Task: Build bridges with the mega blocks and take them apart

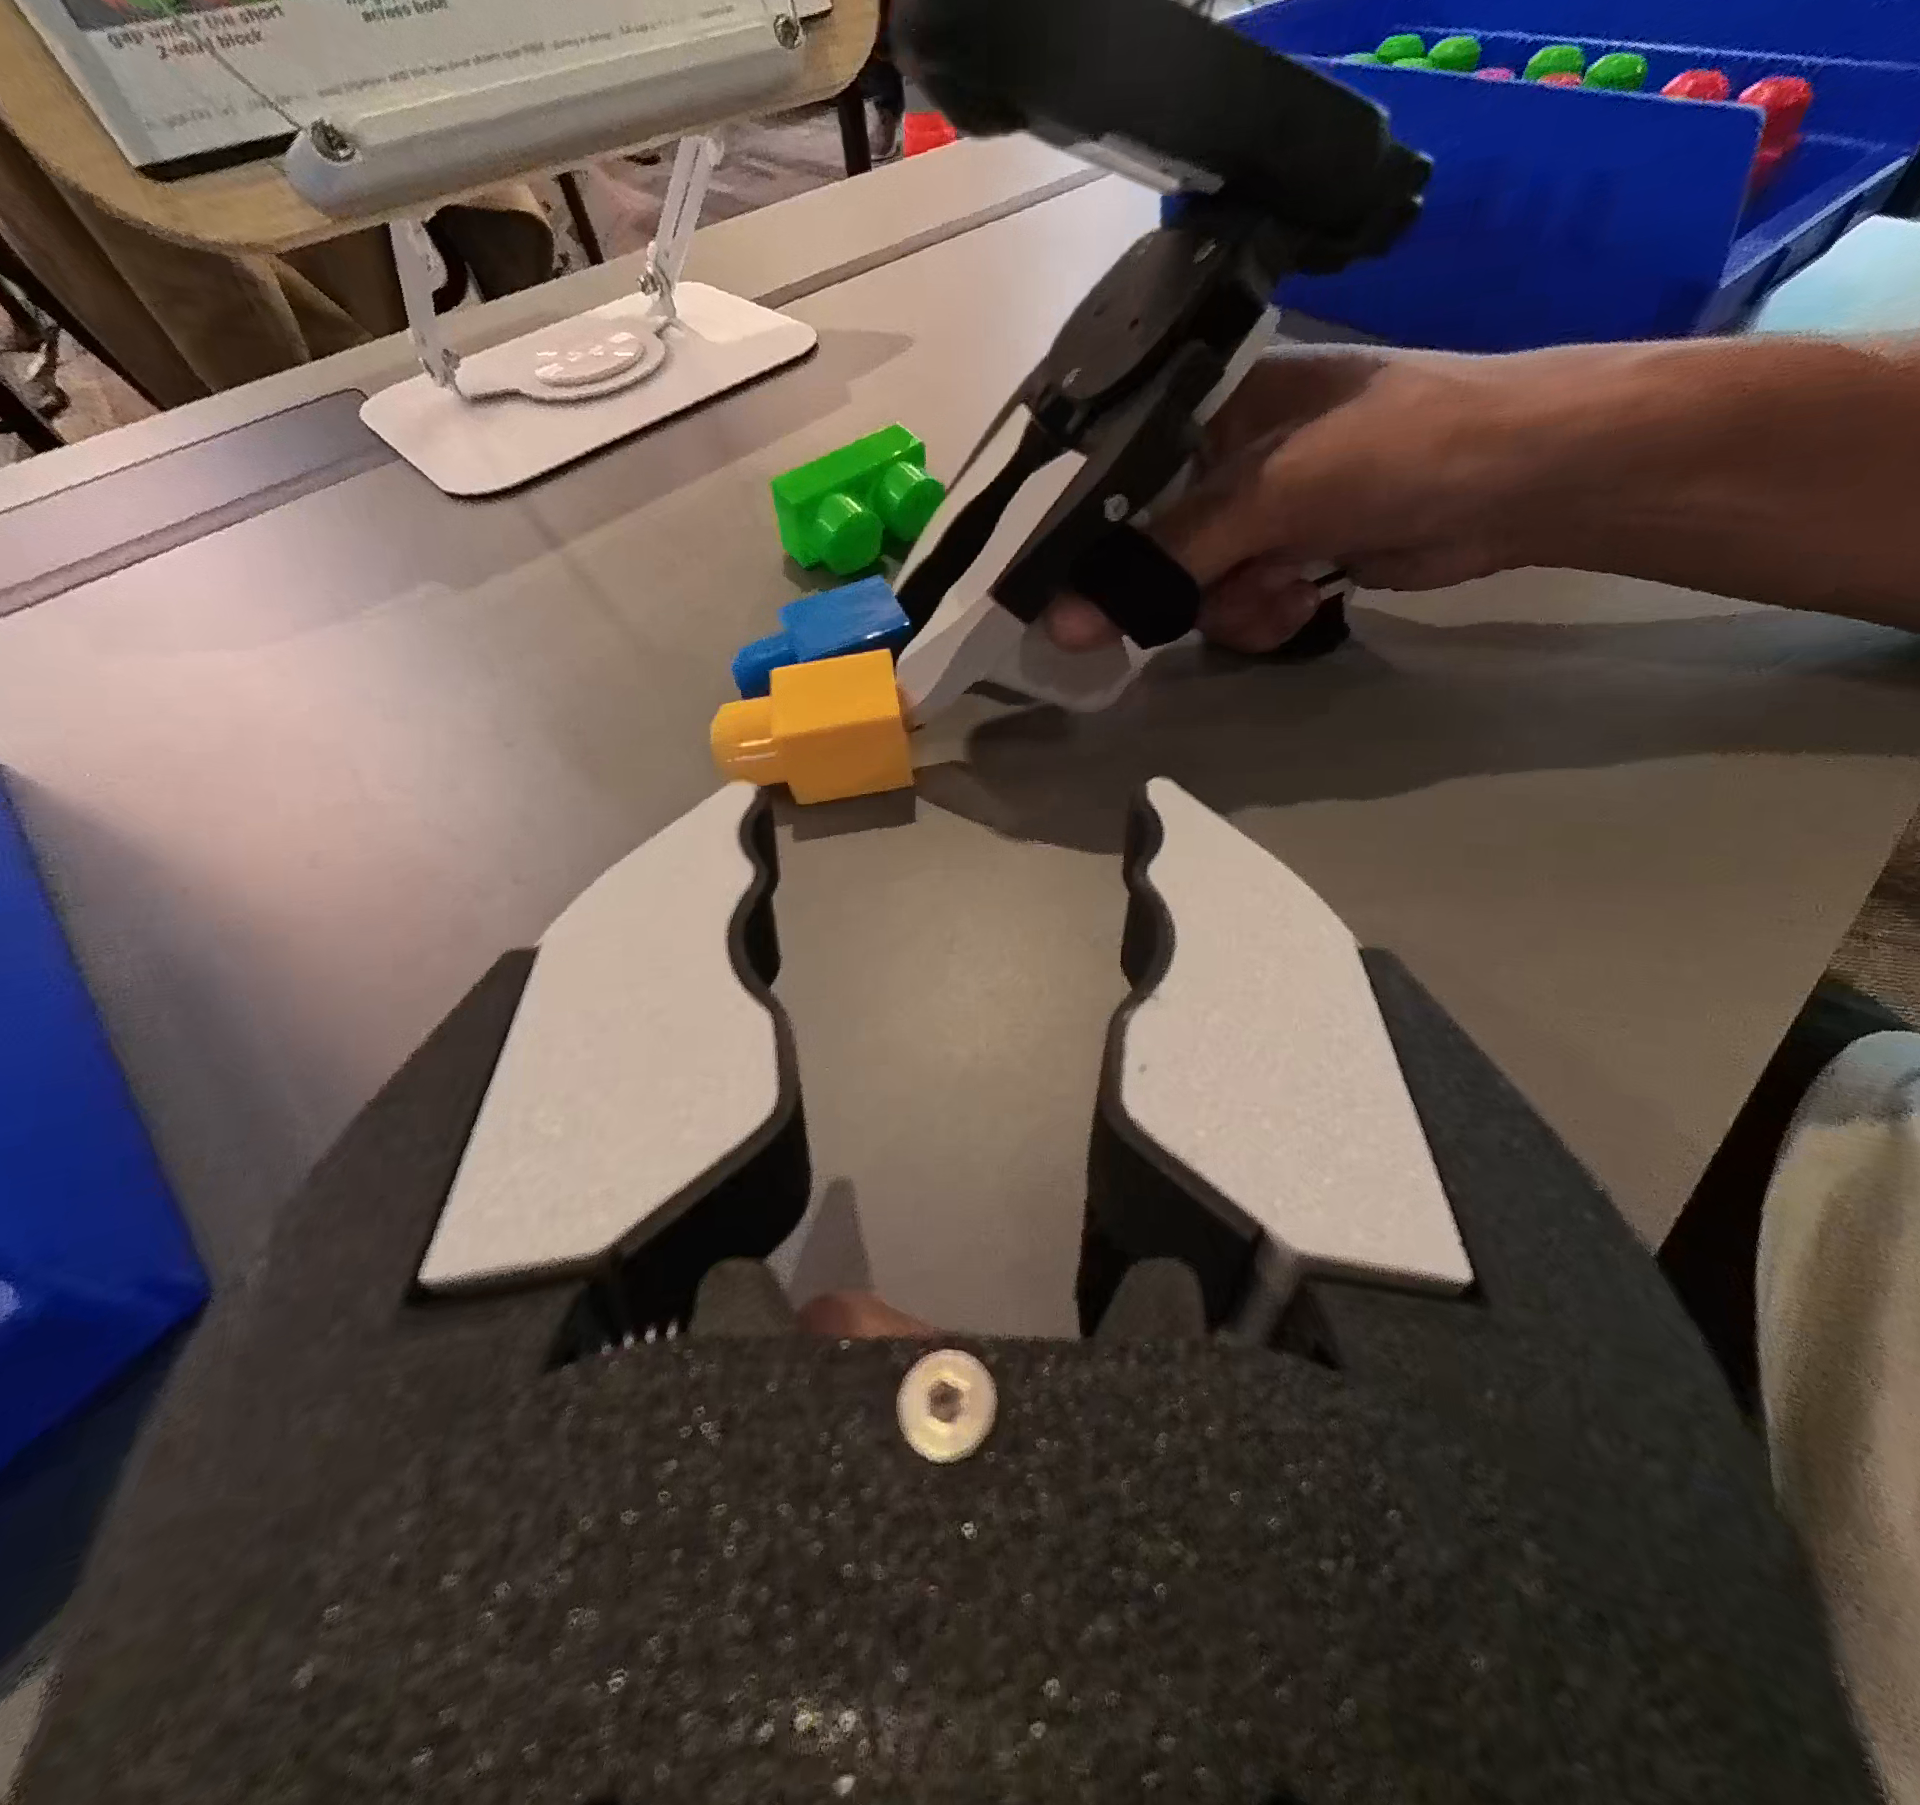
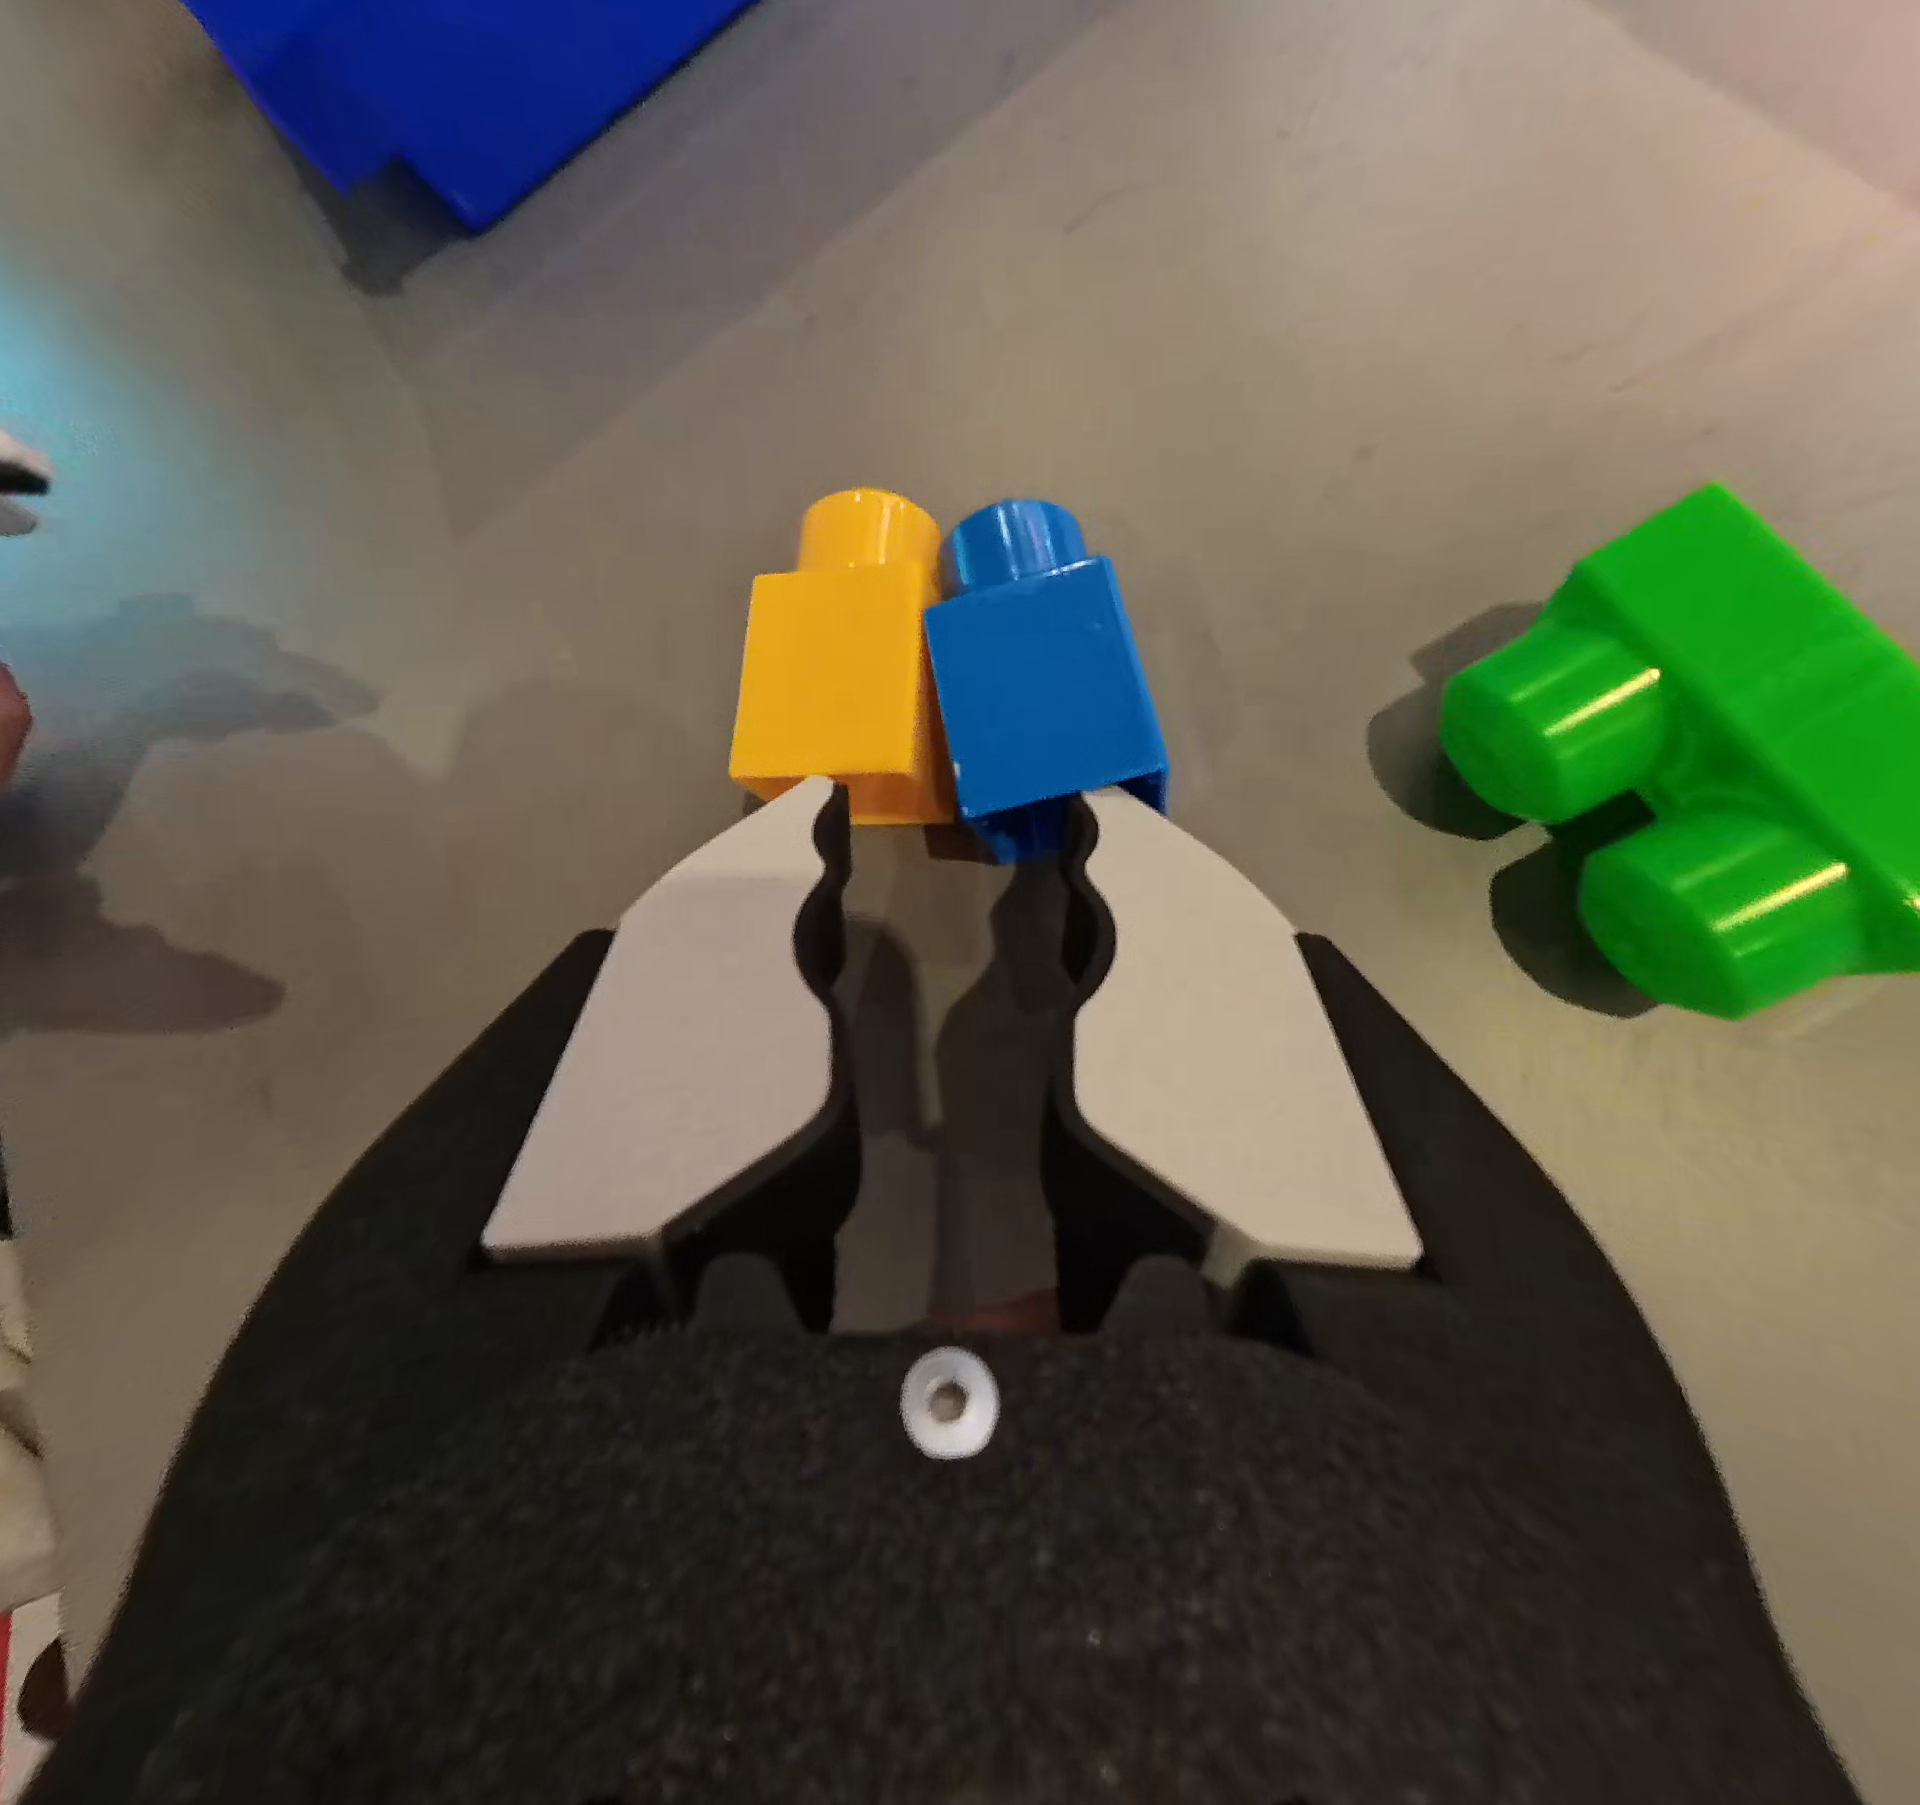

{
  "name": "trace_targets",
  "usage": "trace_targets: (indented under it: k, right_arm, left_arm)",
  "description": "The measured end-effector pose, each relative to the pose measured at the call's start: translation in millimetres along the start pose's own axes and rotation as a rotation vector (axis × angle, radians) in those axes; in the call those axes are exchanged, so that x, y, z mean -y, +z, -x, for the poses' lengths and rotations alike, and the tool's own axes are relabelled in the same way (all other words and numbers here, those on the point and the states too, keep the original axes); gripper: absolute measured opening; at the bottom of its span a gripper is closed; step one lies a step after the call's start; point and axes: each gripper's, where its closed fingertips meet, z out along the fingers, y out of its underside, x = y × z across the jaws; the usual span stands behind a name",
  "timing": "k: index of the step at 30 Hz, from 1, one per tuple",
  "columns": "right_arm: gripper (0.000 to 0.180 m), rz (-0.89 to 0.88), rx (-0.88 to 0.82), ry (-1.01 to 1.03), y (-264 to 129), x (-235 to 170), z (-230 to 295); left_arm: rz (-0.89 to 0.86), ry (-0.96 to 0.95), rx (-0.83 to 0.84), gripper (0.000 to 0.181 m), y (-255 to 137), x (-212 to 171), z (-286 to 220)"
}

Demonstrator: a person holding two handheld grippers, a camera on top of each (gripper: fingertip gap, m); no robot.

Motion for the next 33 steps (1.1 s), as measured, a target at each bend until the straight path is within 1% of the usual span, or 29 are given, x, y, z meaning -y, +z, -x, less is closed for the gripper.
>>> trace_targets:
  k: [4,5,7,8,13,17,23,29,33]
  right_arm:
    - [0.038,-0.001,-0.003,-0.002,6.5,6.4,-1.5]
    - [0.035,-0.001,-0.005,-0.003,8.5,8.4,-2.7]
    - [0.012,0.001,0.011,-0.008,12.8,12.5,-2.6]
    - [0.009,-0.005,0.025,-0.019,14.8,15.7,-1.3]
    - [0.006,-0.015,0.019,-0.072,18.8,23.0,-1.5]
    - [0.005,-0.024,0.007,-0.125,9.7,22.4,1.4]
    - [0.005,-0.035,-0.035,-0.212,-26.4,17.7,-0.5]
    - [0.005,0.160,-0.113,-0.296,-87.7,-12.6,-19.9]
    - [0.005,0.361,-0.158,-0.371,-119.3,-37.0,-36.2]
  left_arm:
    - [-0.003,0.058,0.019,0.063,0.9,2.4,-4.1]
    - [-0.004,0.062,0.019,0.062,1.5,2.9,-5.2]
    - [-0.008,0.055,0.007,0.062,2.7,3.4,-8.4]
    - [-0.009,0.051,0.000,0.062,3.5,3.3,-9.7]
    - [0.005,0.047,0.004,0.062,5.5,-1.2,-7.5]
    - [0.003,0.021,0.003,0.061,5.2,-1.1,-3.7]
    - [0.006,0.012,0.013,0.060,5.3,-1.8,-1.4]
    - [0.014,0.017,0.006,0.060,5.9,-1.1,-6.1]
    - [0.026,0.029,-0.009,0.060,9.2,-2.1,-12.7]
